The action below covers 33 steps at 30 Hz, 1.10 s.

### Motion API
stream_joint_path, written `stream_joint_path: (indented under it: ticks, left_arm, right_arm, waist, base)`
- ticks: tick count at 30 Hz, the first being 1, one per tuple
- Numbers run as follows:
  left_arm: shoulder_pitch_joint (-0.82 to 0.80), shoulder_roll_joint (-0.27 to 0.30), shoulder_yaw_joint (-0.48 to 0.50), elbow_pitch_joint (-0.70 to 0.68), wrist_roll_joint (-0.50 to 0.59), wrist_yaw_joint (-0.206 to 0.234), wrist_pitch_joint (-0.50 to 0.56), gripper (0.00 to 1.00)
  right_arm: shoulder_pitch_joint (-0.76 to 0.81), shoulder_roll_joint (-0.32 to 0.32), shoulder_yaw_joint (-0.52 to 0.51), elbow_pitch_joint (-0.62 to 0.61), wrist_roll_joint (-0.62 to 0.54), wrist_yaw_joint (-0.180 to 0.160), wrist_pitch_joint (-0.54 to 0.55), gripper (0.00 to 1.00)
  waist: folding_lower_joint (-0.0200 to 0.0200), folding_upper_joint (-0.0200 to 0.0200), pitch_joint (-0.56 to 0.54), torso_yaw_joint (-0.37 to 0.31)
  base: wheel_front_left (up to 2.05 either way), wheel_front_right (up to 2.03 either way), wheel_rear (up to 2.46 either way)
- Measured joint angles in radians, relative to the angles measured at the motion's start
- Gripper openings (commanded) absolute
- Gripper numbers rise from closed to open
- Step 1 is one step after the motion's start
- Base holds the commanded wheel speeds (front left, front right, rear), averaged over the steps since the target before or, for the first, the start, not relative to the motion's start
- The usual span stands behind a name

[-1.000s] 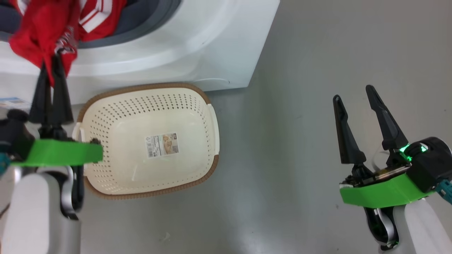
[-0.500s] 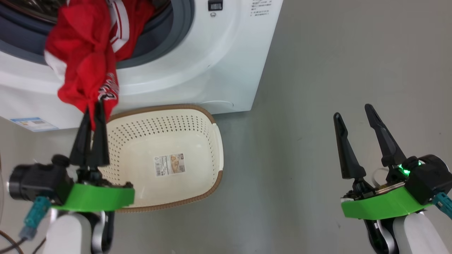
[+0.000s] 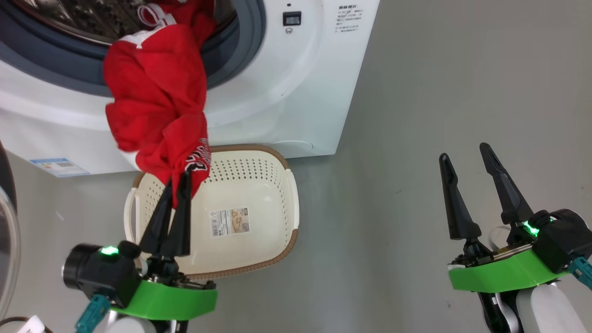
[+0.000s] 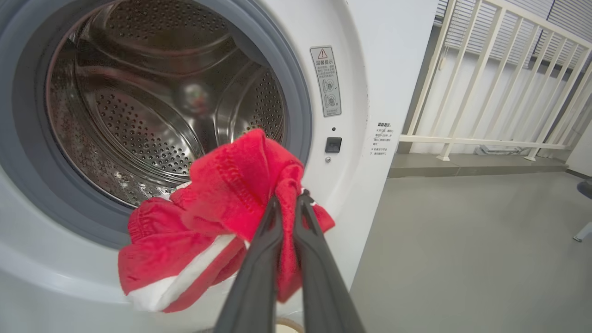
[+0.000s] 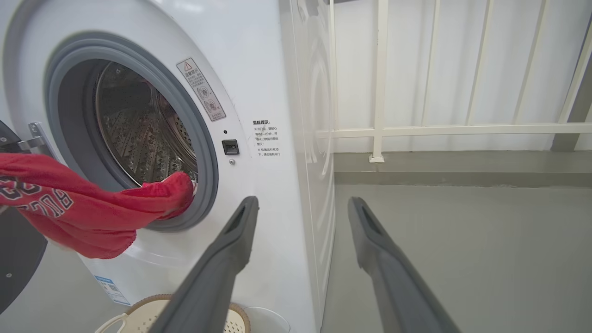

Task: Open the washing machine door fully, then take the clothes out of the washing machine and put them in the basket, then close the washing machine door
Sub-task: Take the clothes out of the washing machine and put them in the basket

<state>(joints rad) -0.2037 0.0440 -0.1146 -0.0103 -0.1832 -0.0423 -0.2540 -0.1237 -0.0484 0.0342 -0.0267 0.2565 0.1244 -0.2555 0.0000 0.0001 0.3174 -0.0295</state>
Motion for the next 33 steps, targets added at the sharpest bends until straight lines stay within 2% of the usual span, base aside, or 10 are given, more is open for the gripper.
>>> stream_joint_path:
  ticks: [6, 11, 15, 27, 33]
  left_arm:
    - [-0.009, 0.0, -0.01, 0.095, -0.018, 0.008, 0.0, 0.0]
    - [-0.091, -0.001, -0.007, 0.224, -0.033, 0.007, 0.0, 0.0]
    - [-0.151, -0.003, 0.007, 0.306, -0.085, -0.002, 0.0, 0.0]
    - [-0.262, -0.006, 0.045, 0.537, -0.1, -0.022, 0.0, 0.0]
    - [-0.349, -0.01, 0.048, 0.728, -0.128, -0.028, 0.0, 0.0]
  right_arm:
    - [-0.003, 0.0, 0.005, -0.004, 0.0, 0.0, 0.0, 1.0]
    - [-0.008, 0.0, 0.008, -0.005, -0.004, 0.0, 0.0, 1.0]
    - [-0.029, 0.0, 0.01, -0.007, -0.004, 0.0, 0.0, 1.0]
    - [-0.053, 0.0, 0.009, -0.021, -0.015, 0.0, 0.0, 1.0]
    - [-0.072, 0.0, 0.011, -0.025, -0.02, 0.0, 0.0, 1.0]
  waist:
    - [0.0, 0.0, 0.037, 0.001]
    - [0.0, 0.0, 0.075, -0.001]
    - [0.0, 0.0, 0.105, -0.006]
    - [0.0, 0.0, 0.184, -0.031]
    - [0.0, 0.0, 0.23, -0.036]
  base:
    - [0.0, 0.0, 0.0]
    - [0.0, 0.0, 0.0]
    - [0.0, 0.0, 0.0]
    - [0.0, 0.0, 0.0]
    - [0.0, 0.0, 0.0]
